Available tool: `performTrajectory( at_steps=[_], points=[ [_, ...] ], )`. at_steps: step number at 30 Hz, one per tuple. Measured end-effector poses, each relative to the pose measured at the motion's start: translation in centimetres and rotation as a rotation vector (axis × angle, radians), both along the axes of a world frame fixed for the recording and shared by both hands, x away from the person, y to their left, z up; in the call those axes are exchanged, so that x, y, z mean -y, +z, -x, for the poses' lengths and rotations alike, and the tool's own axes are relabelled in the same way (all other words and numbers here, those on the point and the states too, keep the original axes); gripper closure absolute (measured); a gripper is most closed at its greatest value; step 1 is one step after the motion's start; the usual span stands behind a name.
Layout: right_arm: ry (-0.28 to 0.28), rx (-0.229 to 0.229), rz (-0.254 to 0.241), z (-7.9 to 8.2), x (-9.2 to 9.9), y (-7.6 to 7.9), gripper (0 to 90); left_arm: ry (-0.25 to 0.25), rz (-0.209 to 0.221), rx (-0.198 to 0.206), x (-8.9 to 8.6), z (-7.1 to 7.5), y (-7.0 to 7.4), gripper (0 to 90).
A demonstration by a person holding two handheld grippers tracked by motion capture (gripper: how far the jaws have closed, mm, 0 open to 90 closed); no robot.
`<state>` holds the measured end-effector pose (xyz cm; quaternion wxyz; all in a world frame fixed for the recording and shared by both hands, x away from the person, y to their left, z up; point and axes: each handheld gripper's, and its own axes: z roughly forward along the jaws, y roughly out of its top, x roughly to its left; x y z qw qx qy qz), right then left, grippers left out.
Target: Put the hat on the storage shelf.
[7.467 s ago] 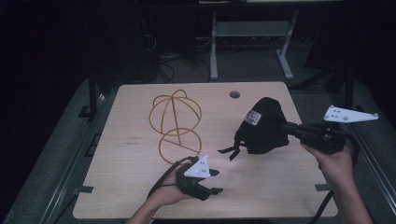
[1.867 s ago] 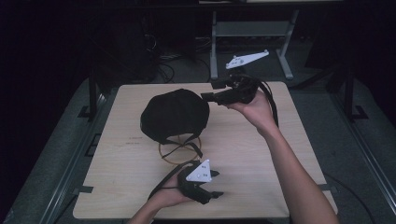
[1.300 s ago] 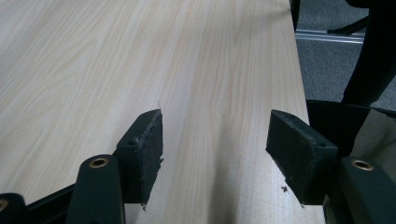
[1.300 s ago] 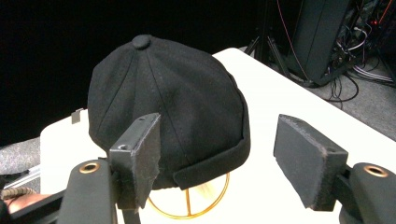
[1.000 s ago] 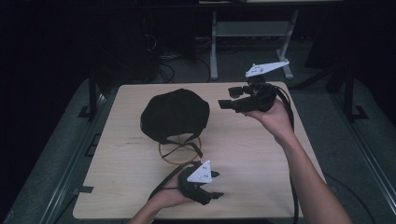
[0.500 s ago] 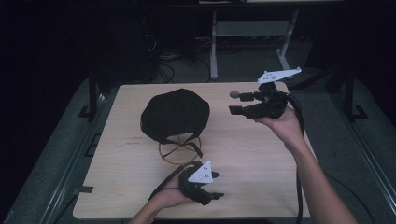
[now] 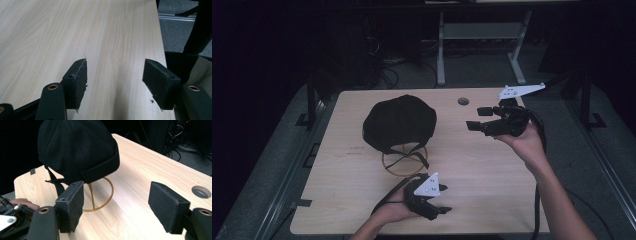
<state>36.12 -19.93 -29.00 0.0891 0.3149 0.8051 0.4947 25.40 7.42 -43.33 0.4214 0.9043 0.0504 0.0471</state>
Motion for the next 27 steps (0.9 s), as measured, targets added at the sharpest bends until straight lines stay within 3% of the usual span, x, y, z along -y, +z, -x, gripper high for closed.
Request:
performTrajectory(
  at_steps=[27],
  points=[
    [-0.065,-0.049,-0.016,2.6,4.3,-3.8,26.8,-0.001,-0.008,0.002,0.1,0.0,-0.2,36.0]
  ],
)
